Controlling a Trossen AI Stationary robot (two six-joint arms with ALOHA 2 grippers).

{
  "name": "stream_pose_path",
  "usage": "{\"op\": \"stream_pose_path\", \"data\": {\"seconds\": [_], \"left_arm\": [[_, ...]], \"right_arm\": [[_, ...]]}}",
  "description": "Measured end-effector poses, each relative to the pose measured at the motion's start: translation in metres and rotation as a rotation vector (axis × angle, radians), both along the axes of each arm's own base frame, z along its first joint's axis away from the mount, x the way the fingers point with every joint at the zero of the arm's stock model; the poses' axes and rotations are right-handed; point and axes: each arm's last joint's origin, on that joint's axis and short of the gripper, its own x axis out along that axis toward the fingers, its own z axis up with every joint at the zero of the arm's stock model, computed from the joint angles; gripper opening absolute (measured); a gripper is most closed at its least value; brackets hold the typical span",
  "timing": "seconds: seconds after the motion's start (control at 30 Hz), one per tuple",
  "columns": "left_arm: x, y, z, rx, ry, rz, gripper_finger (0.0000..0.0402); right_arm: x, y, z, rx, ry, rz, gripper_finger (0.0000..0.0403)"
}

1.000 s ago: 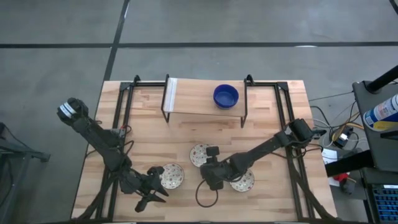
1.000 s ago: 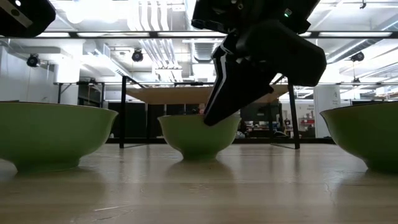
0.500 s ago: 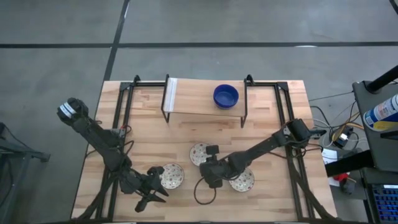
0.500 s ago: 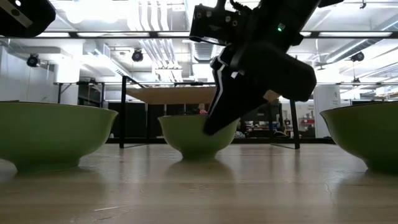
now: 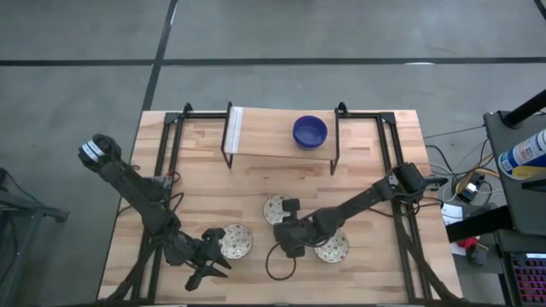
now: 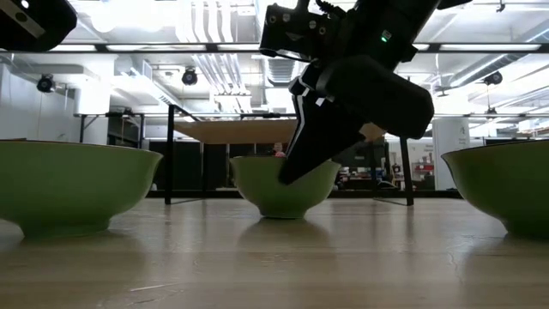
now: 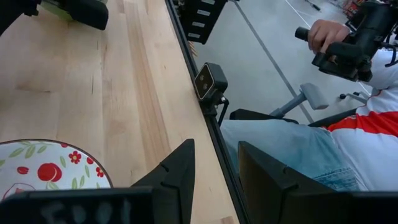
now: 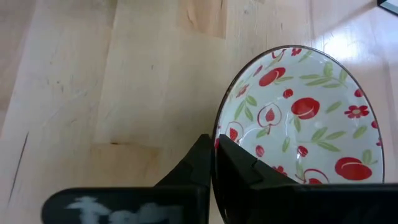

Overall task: Pick & Place Mini bowls
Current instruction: Put the top red patterned bowl on the shelf

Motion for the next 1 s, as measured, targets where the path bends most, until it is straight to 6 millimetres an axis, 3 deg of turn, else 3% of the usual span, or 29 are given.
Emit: {"op": "stream_pose_path", "data": {"seconds": [0.3, 0.67, 1.0], "left_arm": [[0.0, 0.0, 0.0, 0.0, 0.0, 0.0, 0.0115], [0.0, 0.0, 0.0, 0.0, 0.001, 0.001, 0.0115], [0.0, 0.0, 0.0, 0.0, 0.001, 0.0, 0.0115]], "right_arm": [[0.002, 0.0, 0.004, -0.026, 0.001, 0.022, 0.0013], [0.021, 0.005, 0.063, -0.085, -0.038, 0.058, 0.0013], [0.034, -0.018, 0.112, -0.125, -0.048, 0.002, 0.0013]]}}
